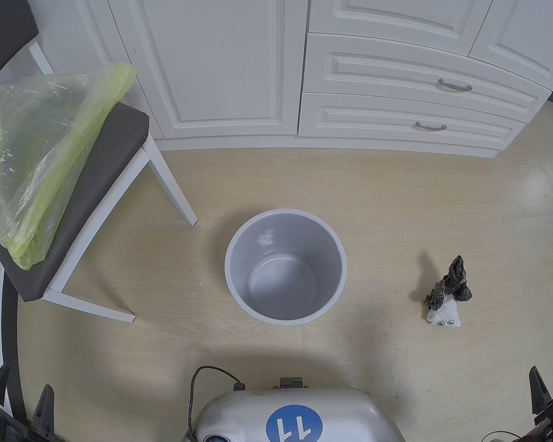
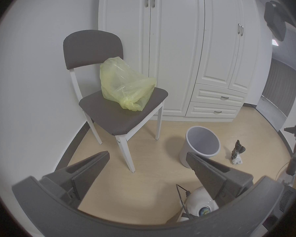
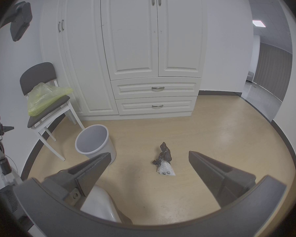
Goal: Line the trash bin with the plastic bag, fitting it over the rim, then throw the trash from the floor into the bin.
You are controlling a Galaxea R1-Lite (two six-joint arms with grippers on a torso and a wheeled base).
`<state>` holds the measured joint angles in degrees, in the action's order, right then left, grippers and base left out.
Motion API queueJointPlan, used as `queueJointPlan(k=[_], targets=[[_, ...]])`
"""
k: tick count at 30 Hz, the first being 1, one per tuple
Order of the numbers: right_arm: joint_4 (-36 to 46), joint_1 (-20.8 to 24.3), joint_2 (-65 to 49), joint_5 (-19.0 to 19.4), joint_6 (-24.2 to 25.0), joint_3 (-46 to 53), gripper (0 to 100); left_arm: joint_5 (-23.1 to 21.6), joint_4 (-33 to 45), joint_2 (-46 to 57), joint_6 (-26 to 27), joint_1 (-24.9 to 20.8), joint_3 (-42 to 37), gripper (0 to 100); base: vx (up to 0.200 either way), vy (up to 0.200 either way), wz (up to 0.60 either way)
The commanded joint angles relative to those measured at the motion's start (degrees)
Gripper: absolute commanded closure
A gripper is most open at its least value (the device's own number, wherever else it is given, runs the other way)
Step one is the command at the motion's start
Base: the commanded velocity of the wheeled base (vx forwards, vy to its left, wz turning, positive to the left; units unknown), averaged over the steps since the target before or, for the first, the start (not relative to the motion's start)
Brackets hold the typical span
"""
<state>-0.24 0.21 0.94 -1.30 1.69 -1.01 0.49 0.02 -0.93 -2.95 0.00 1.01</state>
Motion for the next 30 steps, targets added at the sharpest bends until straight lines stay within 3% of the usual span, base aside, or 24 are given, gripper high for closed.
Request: queueJointPlan(k=[1, 12, 17, 26, 30], targets=[[0.0, 0.0, -0.9, 0.0, 0.0, 0.9, 0, 0.0, 0.0, 0.9, 0.0, 0.0, -0.9, 0, 0.000, 0.000, 0.00], [0.1, -0.2, -0.9, -0.3, -0.4, 0.9, 0, -0.9, 0.2, 0.9, 2.8, 0.0, -0.8, 0, 0.000, 0.000, 0.00], [0.0, -0.2, -0.9, 1.0, -3.7, 1.0, 0, -2.6, 0.1, 0.9, 5.0, 0.1, -1.0, 0, 0.000, 0.000, 0.00], [0.0, 0.0, -0.9, 0.4, -0.1, 0.9, 0, -1.9, 0.1, 0.9, 3.1, 0.1, -0.9, 0, 0.000, 0.000, 0.00], [0.0, -0.2, -0.9, 0.2, -0.7, 1.0, 0, -0.2, 0.1, 0.9, 1.9, 0.1, -0.9, 0, 0.000, 0.000, 0.00]])
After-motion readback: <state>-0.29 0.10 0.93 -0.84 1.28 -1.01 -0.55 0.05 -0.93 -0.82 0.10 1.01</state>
